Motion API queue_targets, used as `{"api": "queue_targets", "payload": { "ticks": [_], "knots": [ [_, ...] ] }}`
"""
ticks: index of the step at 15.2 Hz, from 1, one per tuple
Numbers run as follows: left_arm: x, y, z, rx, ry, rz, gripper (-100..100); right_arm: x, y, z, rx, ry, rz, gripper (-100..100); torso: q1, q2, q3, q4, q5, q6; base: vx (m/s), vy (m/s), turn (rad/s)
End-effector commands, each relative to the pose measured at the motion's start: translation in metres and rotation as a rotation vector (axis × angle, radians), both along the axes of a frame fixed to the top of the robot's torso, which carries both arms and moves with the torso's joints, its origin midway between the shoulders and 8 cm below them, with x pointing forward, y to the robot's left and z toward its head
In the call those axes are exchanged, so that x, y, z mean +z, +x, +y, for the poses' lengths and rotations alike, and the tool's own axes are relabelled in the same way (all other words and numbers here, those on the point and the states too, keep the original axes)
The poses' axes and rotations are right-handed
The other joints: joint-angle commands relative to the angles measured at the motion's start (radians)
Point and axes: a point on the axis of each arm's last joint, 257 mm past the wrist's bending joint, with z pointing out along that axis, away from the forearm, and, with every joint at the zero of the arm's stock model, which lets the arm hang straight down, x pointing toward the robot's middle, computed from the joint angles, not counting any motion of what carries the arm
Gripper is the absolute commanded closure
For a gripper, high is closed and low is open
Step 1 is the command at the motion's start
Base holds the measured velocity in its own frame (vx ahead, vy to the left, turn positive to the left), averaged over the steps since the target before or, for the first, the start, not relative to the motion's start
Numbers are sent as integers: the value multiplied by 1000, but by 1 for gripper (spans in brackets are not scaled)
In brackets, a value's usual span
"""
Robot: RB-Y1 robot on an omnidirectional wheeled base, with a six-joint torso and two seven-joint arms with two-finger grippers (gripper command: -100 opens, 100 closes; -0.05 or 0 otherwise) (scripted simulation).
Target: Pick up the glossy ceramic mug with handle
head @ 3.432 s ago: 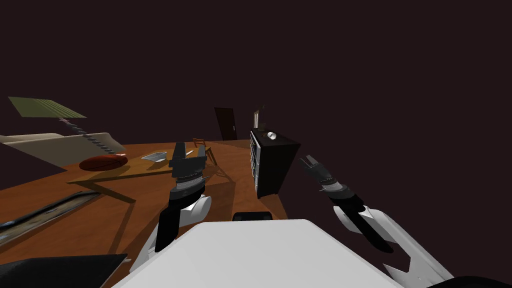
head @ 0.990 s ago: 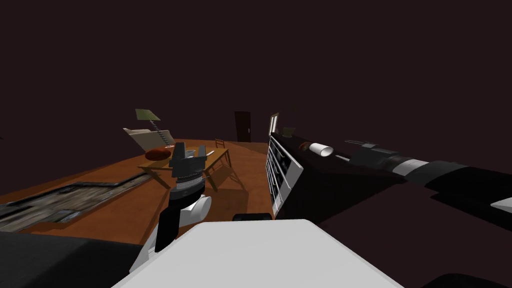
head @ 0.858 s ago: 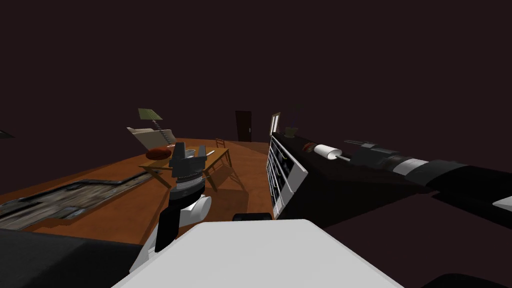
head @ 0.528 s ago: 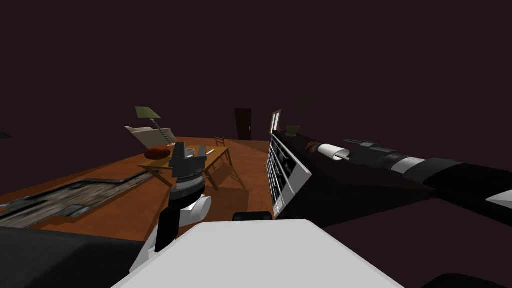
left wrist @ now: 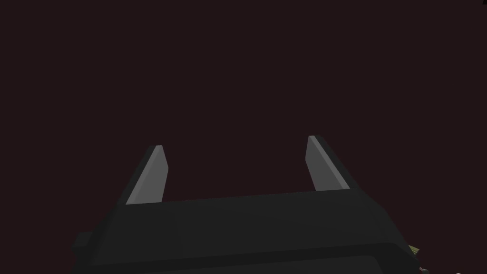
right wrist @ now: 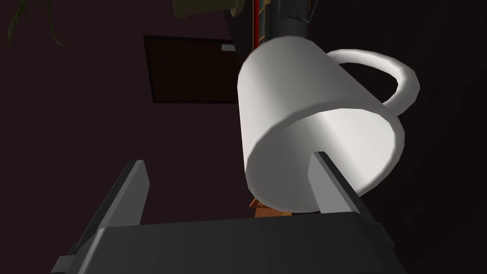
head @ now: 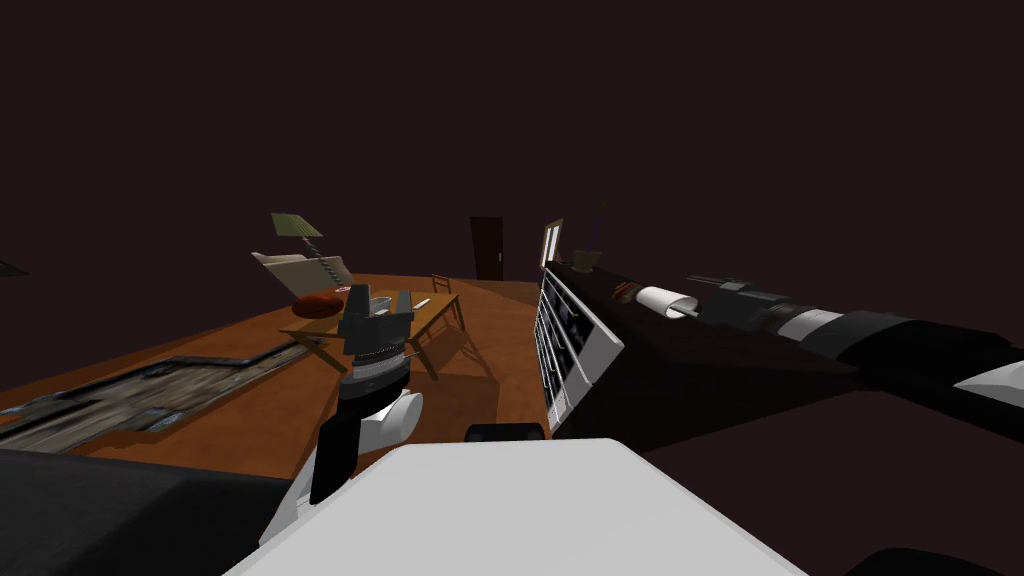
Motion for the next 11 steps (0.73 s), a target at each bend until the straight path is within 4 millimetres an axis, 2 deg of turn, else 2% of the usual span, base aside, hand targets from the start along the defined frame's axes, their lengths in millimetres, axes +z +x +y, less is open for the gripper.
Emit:
{"api": "queue_targets", "payload": {
  "ticks": [1, 6, 8, 9, 11],
  "knots": [
    [0, 0, 0, 0, 0, 0, 0, 2, 2, -2, 0, 4, -6, -100, 0, 0, 0, 0, 0, 0, -17, 23, -2],
    [0, 0, 0, 0, 0, 0, 0, 3, 10, -15, -18, -10, -7, -100, 0, 0, 0, 0, 0, 0, -15, 24, -1],
    [0, 0, 0, 0, 0, 0, 0, 4, 10, -13, -13, 0, -9, -100, 0, 0, 0, 0, 0, 0, -10, 14, -1],
    [0, 0, 0, 0, 0, 0, 0, 4, 10, -14, -14, -1, -10, 100, -1, 0, 0, 0, 0, 0, 0, 0, 0],
    [0, 0, 0, 0, 0, 0, 0, 3, 10, -14, -15, -1, -8, 100, -1, -1, 0, 0, 1, 0, 0, 0, 0]
  ]
}}
